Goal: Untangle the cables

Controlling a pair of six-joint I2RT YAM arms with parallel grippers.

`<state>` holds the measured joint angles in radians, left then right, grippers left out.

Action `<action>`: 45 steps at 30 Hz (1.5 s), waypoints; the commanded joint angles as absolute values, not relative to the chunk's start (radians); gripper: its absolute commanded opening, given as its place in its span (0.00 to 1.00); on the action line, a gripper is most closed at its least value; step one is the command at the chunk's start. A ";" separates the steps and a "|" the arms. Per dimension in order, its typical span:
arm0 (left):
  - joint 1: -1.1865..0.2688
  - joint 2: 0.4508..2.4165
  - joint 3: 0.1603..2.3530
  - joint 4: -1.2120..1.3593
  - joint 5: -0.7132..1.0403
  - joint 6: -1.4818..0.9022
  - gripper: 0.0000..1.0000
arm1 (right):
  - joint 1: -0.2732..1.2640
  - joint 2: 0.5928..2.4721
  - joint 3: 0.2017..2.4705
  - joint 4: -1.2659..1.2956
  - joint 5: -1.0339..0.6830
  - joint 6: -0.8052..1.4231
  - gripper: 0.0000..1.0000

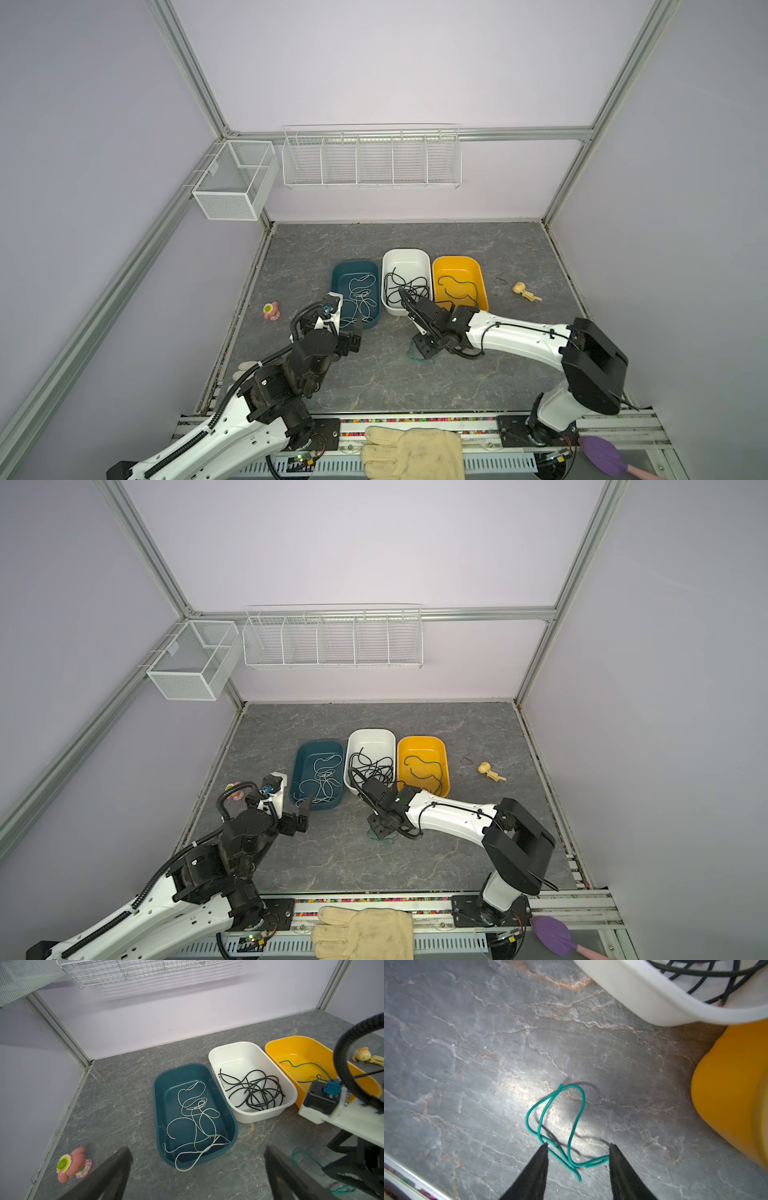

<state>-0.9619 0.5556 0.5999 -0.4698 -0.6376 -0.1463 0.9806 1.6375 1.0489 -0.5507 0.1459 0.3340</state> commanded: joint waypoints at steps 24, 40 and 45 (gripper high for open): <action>-0.957 0.545 0.581 -0.478 -0.617 -0.135 0.99 | 0.939 1.734 1.069 -0.499 0.074 0.361 0.07; -0.957 0.554 0.580 -0.479 -0.606 -0.133 0.99 | 0.919 1.306 1.147 -0.704 0.224 0.362 0.07; -0.957 0.561 0.578 -0.477 -0.599 -0.130 0.99 | 0.818 1.244 1.196 -0.753 0.243 0.346 0.07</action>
<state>-0.9619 0.5575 0.5900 -0.4721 -0.6147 -0.1341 0.8654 1.2629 1.1744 -0.6853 0.2031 0.3599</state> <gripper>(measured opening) 0.993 0.070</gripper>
